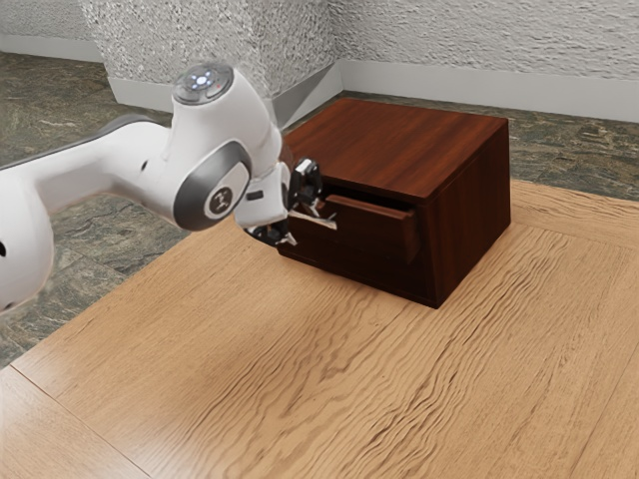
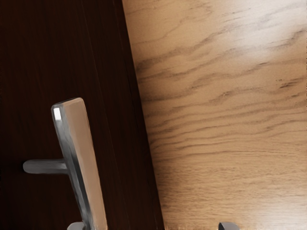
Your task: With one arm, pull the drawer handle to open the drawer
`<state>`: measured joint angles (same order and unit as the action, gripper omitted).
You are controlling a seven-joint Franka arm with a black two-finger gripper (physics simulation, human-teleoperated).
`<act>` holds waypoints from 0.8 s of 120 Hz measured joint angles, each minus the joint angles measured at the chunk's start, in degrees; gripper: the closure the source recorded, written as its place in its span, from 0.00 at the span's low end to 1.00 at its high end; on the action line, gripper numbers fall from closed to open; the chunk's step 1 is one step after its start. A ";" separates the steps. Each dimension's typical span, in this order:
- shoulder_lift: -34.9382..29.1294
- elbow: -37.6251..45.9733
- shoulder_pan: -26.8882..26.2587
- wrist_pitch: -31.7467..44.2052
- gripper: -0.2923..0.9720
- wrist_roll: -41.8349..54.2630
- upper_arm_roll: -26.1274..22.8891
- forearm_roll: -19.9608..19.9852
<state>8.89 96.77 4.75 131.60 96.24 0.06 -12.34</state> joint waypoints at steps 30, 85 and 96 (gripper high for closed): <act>-2.49 3.00 -0.20 0.01 0.55 -0.58 0.07 0.03; -8.15 10.42 -0.30 1.07 0.55 -1.64 0.12 -0.01; -9.77 11.96 -0.29 1.32 0.56 -1.83 0.16 -0.03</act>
<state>-0.88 108.73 4.46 132.92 94.41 0.21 -12.37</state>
